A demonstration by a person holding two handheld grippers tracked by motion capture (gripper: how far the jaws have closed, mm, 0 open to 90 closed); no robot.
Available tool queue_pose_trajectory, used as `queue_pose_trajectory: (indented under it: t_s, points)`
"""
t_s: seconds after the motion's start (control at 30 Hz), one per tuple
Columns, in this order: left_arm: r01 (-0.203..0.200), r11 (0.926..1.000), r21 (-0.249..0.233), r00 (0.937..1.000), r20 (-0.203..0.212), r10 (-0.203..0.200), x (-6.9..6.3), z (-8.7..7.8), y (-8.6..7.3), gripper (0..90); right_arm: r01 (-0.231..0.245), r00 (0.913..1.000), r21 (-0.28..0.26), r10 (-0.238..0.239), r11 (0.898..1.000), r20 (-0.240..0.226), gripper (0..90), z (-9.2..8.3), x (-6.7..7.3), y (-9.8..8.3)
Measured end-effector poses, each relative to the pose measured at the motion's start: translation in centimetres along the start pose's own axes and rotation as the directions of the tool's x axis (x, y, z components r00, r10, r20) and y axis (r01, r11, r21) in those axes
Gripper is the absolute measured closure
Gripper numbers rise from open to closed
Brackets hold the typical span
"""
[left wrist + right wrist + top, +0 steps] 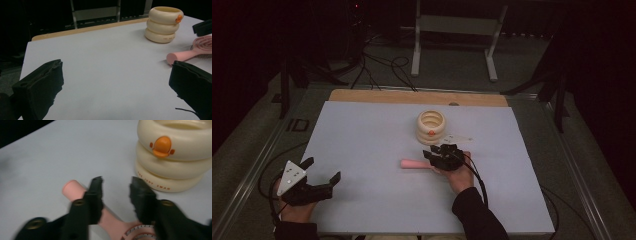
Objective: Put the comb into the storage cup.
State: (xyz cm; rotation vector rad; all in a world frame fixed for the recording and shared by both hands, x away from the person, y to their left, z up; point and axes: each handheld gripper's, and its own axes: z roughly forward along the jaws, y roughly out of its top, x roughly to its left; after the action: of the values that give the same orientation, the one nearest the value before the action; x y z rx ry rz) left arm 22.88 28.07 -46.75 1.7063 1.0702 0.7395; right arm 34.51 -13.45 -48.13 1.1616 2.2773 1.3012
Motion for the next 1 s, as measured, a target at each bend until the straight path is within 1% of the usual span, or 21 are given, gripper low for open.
queue_pose_trajectory:
  t_s: [0.07, 0.1, 0.13, 0.17, 0.2, 0.3, 0.33, 0.4, 0.43, 0.5, 0.53, 0.6, 0.67, 0.73, 0.83, 0.9, 1.0]
  points:
    - [0.002, 1.0000, -0.003, 1.0000, 0.001, -0.002, 0.0, 0.0, 0.0, 0.5, -0.008, 0.9999, 0.011, 0.008, 1.000, 0.006, 78.2, 0.5, 0.1, 0.0]
    - [0.002, 1.0000, -0.003, 1.0000, 0.001, -0.002, 0.0, 0.0, 0.0, 0.6, -0.008, 0.9999, 0.011, 0.008, 1.000, 0.006, 78.2, 0.5, 0.1, 0.0]
    - [0.000, 1.0000, 0.000, 1.0000, 0.001, 0.000, -0.1, 0.0, 0.0, 0.6, -0.012, 0.9998, 0.024, 0.012, 1.000, 0.015, 85.3, 0.7, 0.2, -0.1]
    - [-0.002, 1.0000, 0.001, 1.0000, 0.001, 0.002, -0.1, 0.1, 0.0, 0.6, -0.018, 0.9995, 0.037, 0.017, 0.999, 0.027, 89.8, 1.0, 0.3, -0.1]
    - [-0.002, 1.0000, 0.001, 1.0000, 0.002, 0.002, -0.1, 0.1, 0.0, 0.5, -0.018, 0.9995, 0.057, 0.016, 0.998, 0.028, 90.0, 1.4, 0.4, -0.1]
    - [-0.005, 1.0000, 0.002, 1.0000, 0.003, 0.005, -0.1, 0.1, 0.0, 0.6, -0.014, 0.9994, 0.068, 0.012, 0.998, 0.032, 90.0, 1.6, 0.6, -0.1]
    - [-0.005, 1.0000, 0.001, 1.0000, 0.003, 0.005, -0.2, 0.1, 0.0, 0.6, -0.010, 0.9990, 0.098, 0.006, 0.995, 0.044, 90.0, 2.4, 1.0, -0.1]
    - [-0.005, 1.0000, -0.001, 1.0000, 0.003, 0.005, -0.2, 0.1, 0.0, 0.6, -0.011, 0.9989, 0.115, 0.006, 0.993, 0.047, 90.0, 2.9, 1.3, 0.1]
    - [-0.003, 1.0000, -0.002, 1.0000, 0.004, 0.003, -0.2, 0.1, 0.0, 0.6, 0.000, 0.9988, 0.126, -0.006, 0.992, 0.049, 90.0, 3.1, 1.5, 0.1]
    - [-0.001, 1.0000, -0.003, 1.0000, 0.003, 0.001, -0.1, 0.0, 0.0, 0.6, 0.003, 0.9985, 0.137, -0.010, 0.991, 0.053, 90.0, 3.4, 1.8, 0.2]
    - [-0.001, 1.0000, -0.004, 1.0000, 0.003, 0.001, -0.1, 0.0, 0.0, 0.6, 0.022, 0.9978, 0.156, -0.031, 0.988, 0.058, 90.0, 3.8, 2.1, 0.2]
    - [0.000, 1.0000, -0.005, 1.0000, 0.002, 0.000, -0.1, 0.0, 0.0, 0.6, 0.031, 0.9972, 0.173, -0.043, 0.984, 0.061, 90.0, 4.1, 2.4, 0.3]
    - [0.000, 1.0000, -0.007, 1.0000, 0.000, 0.000, 0.0, -0.1, 0.0, 0.6, 0.038, 0.9968, 0.193, -0.051, 0.980, 0.062, 90.0, 4.3, 2.6, 0.2]
    - [-0.001, 1.0000, -0.007, 1.0000, 0.000, 0.001, 0.0, -0.1, 0.0, 0.6, 0.030, 0.9974, 0.211, -0.043, 0.977, 0.059, 90.0, 4.3, 2.7, 0.0]
    - [-0.002, 1.0000, -0.006, 1.0000, 0.001, 0.002, -0.1, -0.1, 0.0, 0.6, 0.030, 0.9975, 0.217, -0.043, 0.976, 0.057, 90.0, 4.3, 2.7, -0.1]
    - [-0.004, 1.0000, -0.005, 1.0000, 0.001, 0.004, -0.1, -0.1, 0.0, 0.6, 0.036, 0.9967, 0.235, -0.052, 0.971, 0.063, 90.0, 4.1, 2.7, -0.5]
    - [-0.004, 1.0000, -0.004, 1.0000, 0.000, 0.004, -0.1, 0.0, 0.0, 0.6, 0.038, 0.9965, 0.239, -0.054, 0.970, 0.063, 90.0, 3.8, 2.8, -0.6]
